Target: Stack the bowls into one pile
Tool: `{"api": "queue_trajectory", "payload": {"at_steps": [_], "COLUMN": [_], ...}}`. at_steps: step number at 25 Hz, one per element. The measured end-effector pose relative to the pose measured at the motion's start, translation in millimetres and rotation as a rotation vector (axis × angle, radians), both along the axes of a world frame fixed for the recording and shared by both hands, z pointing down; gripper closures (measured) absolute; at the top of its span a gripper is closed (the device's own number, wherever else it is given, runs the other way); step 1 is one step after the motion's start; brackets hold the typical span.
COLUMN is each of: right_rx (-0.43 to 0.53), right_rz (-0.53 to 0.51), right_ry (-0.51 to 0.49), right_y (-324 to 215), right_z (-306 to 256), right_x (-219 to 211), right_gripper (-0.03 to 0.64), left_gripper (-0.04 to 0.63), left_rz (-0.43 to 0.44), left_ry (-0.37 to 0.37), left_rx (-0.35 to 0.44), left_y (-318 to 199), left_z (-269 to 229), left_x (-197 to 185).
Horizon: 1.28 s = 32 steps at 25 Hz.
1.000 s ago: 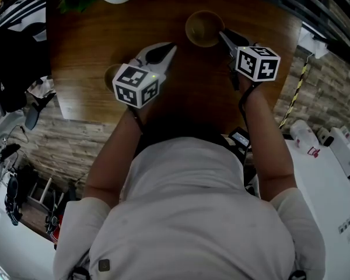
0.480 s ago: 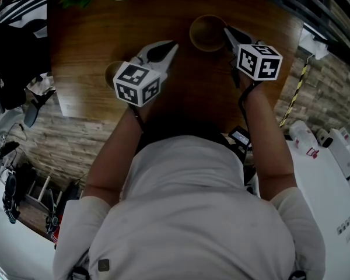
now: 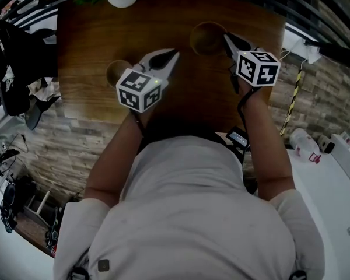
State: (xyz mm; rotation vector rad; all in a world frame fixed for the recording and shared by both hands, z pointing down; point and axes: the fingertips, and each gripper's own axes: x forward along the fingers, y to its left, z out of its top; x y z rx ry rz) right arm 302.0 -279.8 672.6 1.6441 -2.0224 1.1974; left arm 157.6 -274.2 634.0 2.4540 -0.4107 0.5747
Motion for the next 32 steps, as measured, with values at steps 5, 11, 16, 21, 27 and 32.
{"api": "queue_trajectory", "payload": {"at_steps": [5, 11, 16, 21, 27, 32], "right_rx": [0.057, 0.135, 0.18, 0.21, 0.223, 0.224], "right_rz": [0.025, 0.044, 0.052, 0.039, 0.043, 0.026], "right_ry": [0.01, 0.026, 0.034, 0.058, 0.044, 0.017], "right_y": [46.3, 104.3, 142.5, 182.5, 194.6, 193.6], "right_z": [-43.1, -94.0, -130.7, -161.7, -171.8, -167.9], "right_x": [4.6, -6.7, -15.3, -11.8, -7.1, -13.6], "right_gripper": [0.597, 0.597, 0.597, 0.597, 0.597, 0.597], "left_gripper": [0.591, 0.591, 0.591, 0.591, 0.591, 0.591], "left_rz": [0.032, 0.039, 0.036, 0.024, 0.017, -0.011], "left_ry": [0.019, 0.034, 0.073, 0.093, 0.074, 0.047], "left_rx": [0.04, 0.115, 0.168, 0.228, 0.259, 0.267], "left_y": [51.8, 100.3, 131.4, 153.4, 166.9, 167.2], "left_z": [-34.7, -76.5, -109.1, -141.6, -154.7, -156.0], "left_x": [3.4, -18.2, -22.2, -18.3, -21.3, -35.2]}}
